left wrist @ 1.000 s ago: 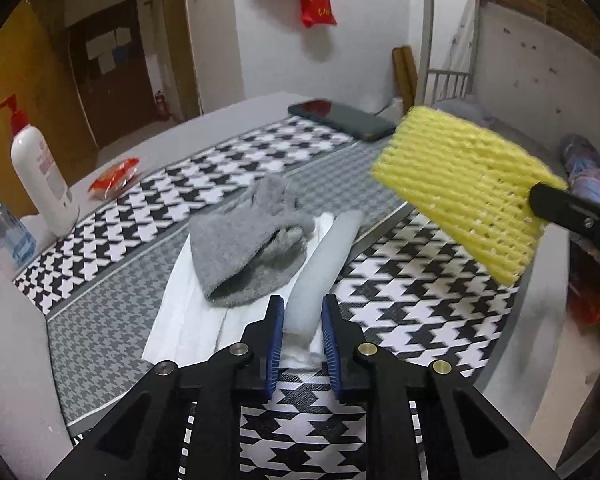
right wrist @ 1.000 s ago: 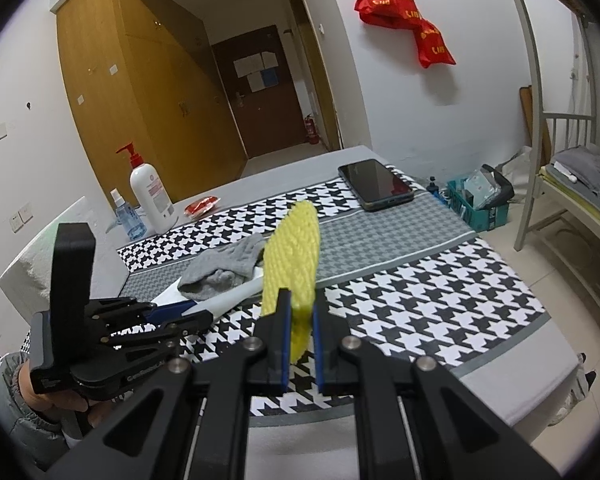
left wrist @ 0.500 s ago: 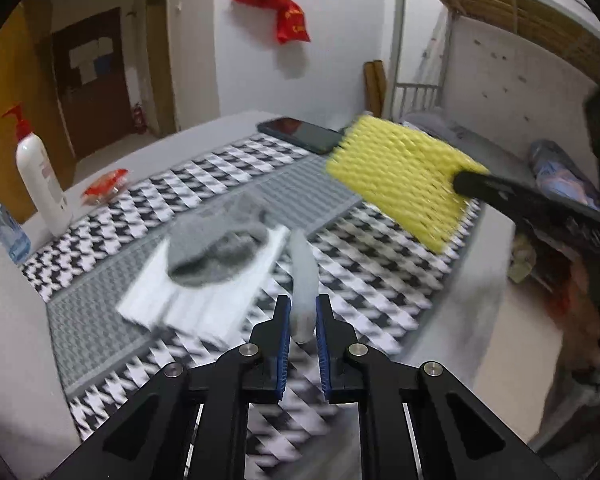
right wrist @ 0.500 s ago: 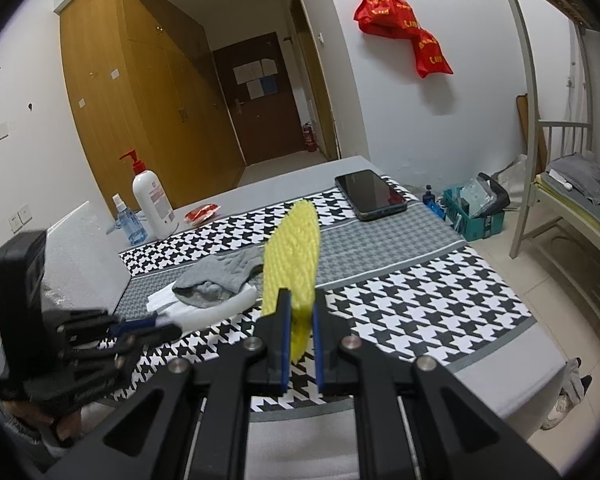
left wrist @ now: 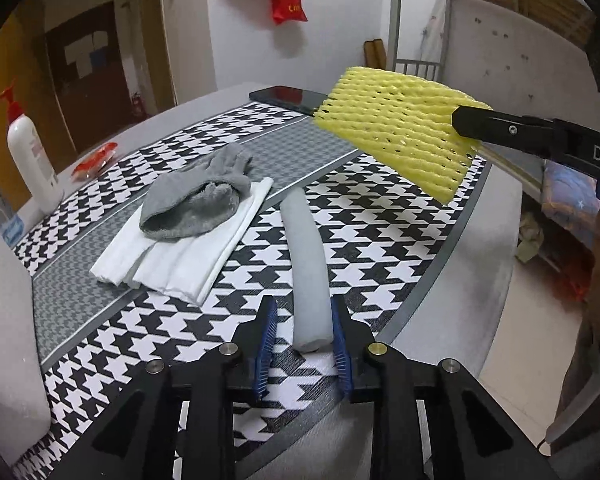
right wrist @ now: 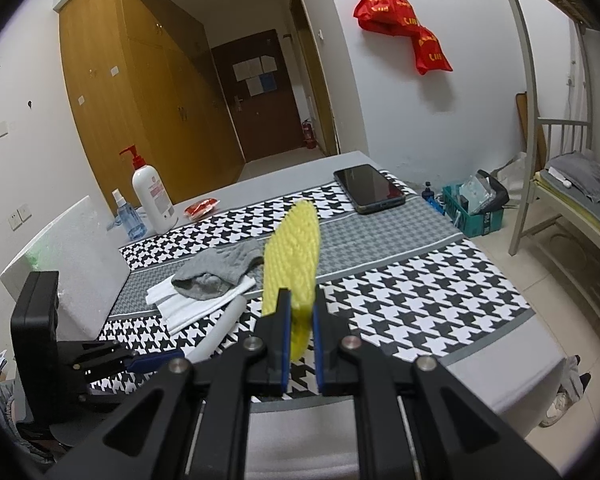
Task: Organize soft objects
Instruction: 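Carry the white stick and yellow sleeve over the foam box with both tools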
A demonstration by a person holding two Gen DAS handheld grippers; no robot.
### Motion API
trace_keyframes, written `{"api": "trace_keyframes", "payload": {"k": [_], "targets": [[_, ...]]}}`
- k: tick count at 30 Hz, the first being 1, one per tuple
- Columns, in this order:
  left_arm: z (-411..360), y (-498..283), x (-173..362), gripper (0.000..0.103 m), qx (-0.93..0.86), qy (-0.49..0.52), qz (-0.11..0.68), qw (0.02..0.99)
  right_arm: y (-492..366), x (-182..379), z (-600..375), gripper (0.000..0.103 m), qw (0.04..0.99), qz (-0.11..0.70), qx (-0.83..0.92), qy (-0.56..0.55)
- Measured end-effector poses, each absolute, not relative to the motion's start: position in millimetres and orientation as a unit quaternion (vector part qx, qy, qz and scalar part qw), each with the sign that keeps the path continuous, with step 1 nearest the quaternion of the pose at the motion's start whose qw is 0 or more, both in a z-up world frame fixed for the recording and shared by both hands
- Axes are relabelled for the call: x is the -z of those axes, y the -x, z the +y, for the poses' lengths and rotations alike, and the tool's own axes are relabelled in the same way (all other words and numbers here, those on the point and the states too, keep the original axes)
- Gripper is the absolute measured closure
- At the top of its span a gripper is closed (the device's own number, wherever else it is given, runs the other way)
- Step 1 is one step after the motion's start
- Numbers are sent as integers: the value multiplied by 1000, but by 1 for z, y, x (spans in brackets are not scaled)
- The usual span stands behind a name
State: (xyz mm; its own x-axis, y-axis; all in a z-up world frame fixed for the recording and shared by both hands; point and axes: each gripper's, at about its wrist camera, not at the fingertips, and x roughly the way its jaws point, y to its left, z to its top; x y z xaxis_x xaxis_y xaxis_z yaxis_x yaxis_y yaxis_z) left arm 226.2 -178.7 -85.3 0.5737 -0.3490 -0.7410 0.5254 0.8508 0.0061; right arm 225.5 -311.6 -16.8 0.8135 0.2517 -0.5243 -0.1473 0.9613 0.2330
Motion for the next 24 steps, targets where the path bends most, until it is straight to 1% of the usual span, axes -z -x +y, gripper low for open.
{"api": "trace_keyframes", "payload": {"k": [7,9,10,14,16,24], "targets": [[-188,-236,85,75,241,-117,390,881,-225,17,-313,91,948,286,-102,-93],[-190,-236,85,79,241,-122,388,881,-224,17,-313,91,948,287,-101,-93],[-190,-237,85,86,240,-123,389,881,-223,17,-313,91,948,286,-100,-92],[-190,-240,84,92,239,-123,386,882,-221,18,-314,91,949,286,-97,-94],[-187,-241,82,92,238,-120,384,884,-221,18,-314,91,948,287,-96,-95],[-167,-235,51,92,233,-107,334,907,-216,12,-309,91,951,279,-98,-91]]}}
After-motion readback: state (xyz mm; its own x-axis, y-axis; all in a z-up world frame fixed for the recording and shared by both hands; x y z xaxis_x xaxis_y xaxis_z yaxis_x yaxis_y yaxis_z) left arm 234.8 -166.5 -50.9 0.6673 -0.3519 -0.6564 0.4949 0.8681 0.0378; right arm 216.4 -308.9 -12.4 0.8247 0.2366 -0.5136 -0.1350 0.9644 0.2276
